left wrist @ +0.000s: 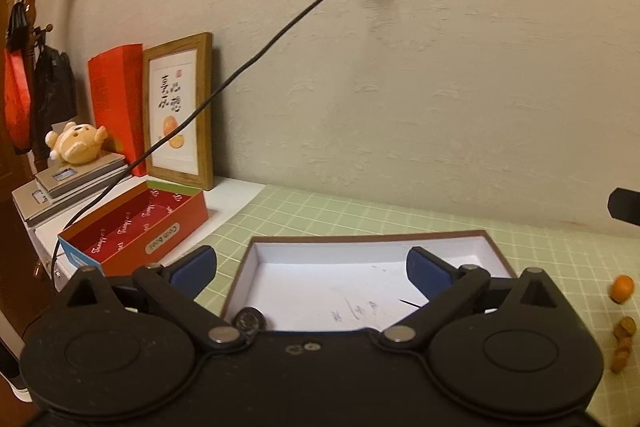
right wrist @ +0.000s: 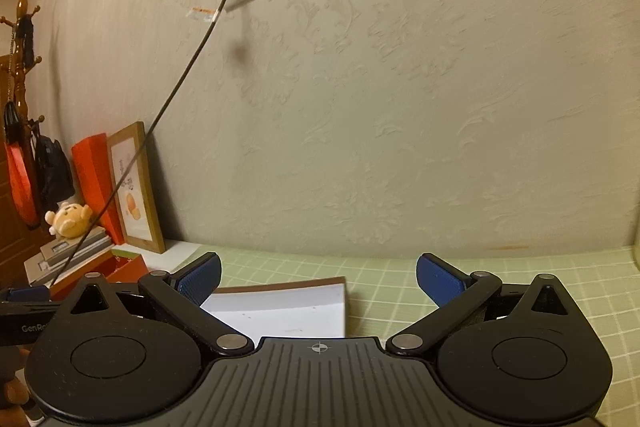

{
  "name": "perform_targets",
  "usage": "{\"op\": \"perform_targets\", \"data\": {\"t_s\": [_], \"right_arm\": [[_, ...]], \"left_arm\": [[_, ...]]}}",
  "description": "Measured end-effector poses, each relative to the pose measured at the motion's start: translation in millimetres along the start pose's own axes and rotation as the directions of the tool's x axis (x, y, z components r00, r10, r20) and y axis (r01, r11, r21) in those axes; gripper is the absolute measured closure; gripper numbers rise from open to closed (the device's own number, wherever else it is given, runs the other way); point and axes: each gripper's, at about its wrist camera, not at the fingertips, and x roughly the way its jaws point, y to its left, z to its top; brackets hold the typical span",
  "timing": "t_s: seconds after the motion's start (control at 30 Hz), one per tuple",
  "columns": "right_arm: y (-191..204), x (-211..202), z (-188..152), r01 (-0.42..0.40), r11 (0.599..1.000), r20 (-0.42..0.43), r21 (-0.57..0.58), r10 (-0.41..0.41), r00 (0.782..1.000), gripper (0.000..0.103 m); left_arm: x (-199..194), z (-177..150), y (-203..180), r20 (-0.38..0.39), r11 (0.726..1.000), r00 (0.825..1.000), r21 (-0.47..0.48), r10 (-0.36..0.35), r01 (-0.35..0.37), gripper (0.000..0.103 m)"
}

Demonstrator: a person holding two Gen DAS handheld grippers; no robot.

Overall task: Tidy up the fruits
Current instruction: 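Move both open tools back toward the carrot pieces on the table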

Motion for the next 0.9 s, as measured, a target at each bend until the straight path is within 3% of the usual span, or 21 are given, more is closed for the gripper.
{"op": "perform_targets", "data": {"t_s": [0.47, 0.9], "right_arm": [[-37.1, -76.5, -4.5, 0.092, 0.995, 0.037, -0.025, -0.091, 0.995, 0.000], [-84.0, -118.9, -14.4, 0.201, 0.979, 0.030, 0.025, -0.202, 0.979, 0.000]], "left_arm": [[-43.5, -13.3, -59.7, 0.018, 0.987, 0.990, 0.083, -0.140, 0.138, 0.008], [-55.9, -36.2, -123.4, -0.012, 0.948, 0.961, 0.159, -0.276, 0.274, 0.008]]}}
